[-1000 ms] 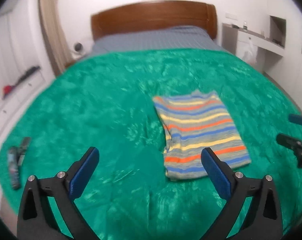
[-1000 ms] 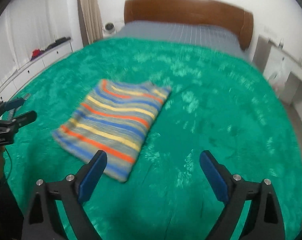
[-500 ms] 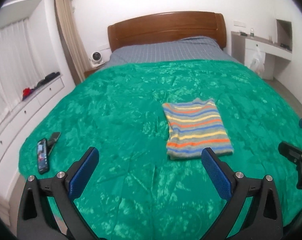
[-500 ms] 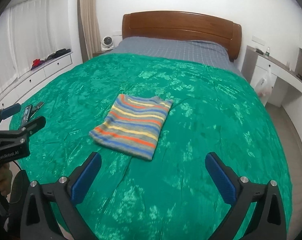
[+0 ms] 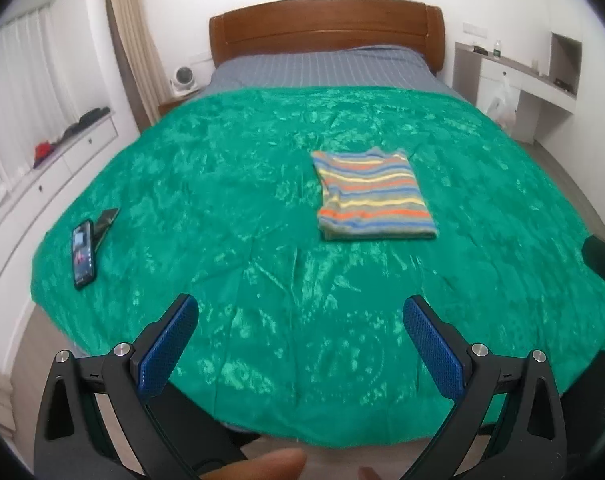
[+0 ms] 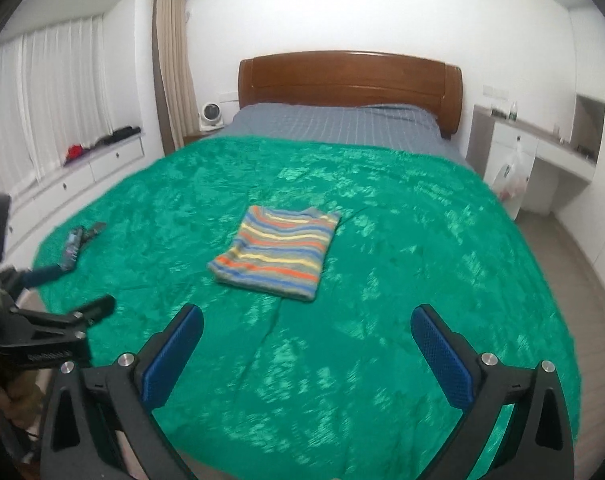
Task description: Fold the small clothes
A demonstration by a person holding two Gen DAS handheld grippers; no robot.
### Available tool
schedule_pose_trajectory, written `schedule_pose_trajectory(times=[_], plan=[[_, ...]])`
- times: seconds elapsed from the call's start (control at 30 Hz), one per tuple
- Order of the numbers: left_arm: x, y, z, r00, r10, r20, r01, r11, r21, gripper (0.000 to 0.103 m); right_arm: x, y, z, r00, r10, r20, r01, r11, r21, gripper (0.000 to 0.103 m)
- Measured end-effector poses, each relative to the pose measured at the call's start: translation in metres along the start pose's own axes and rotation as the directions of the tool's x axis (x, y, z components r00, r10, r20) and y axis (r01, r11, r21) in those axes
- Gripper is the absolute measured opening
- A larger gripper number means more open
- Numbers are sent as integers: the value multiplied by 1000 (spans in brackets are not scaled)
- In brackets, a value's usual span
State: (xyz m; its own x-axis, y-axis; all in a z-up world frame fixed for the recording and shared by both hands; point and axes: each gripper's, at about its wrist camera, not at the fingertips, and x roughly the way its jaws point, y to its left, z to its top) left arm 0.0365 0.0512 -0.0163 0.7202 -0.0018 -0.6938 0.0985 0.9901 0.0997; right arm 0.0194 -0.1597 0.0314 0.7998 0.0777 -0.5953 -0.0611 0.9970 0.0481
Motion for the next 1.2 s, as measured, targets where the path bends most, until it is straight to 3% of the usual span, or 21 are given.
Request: schedule_pose_trajectory(times=[0.2, 0.37, 0.53, 0.8, 1.0, 1.2], plan=[[-22, 1, -2, 999, 10, 47, -10, 1000, 13, 103, -12, -4, -9, 997, 74, 6, -74, 994, 80, 103], [-29, 1, 3, 997, -2, 72, 2, 1000, 1, 103, -15, 4, -8, 999, 38, -16, -37, 998, 41, 103], [-24, 1, 3, 998, 13, 61, -13, 1000, -13, 103, -23, 17, -2, 999, 48, 2, -48, 998, -33, 103], [-19, 4, 2, 998, 34, 45, -33, 999, -28, 103, -23, 11, 7, 989, 144, -19, -143, 989, 36, 103], [-21, 1, 3, 997, 46, 59, -46, 999, -9, 103, -17, 12, 9, 993, 115, -40, -114, 993, 23, 103], [-24, -1, 3, 997, 35, 64, -35, 999, 9, 103, -25, 17, 10, 1000, 17, -20, -17, 999, -35, 103]])
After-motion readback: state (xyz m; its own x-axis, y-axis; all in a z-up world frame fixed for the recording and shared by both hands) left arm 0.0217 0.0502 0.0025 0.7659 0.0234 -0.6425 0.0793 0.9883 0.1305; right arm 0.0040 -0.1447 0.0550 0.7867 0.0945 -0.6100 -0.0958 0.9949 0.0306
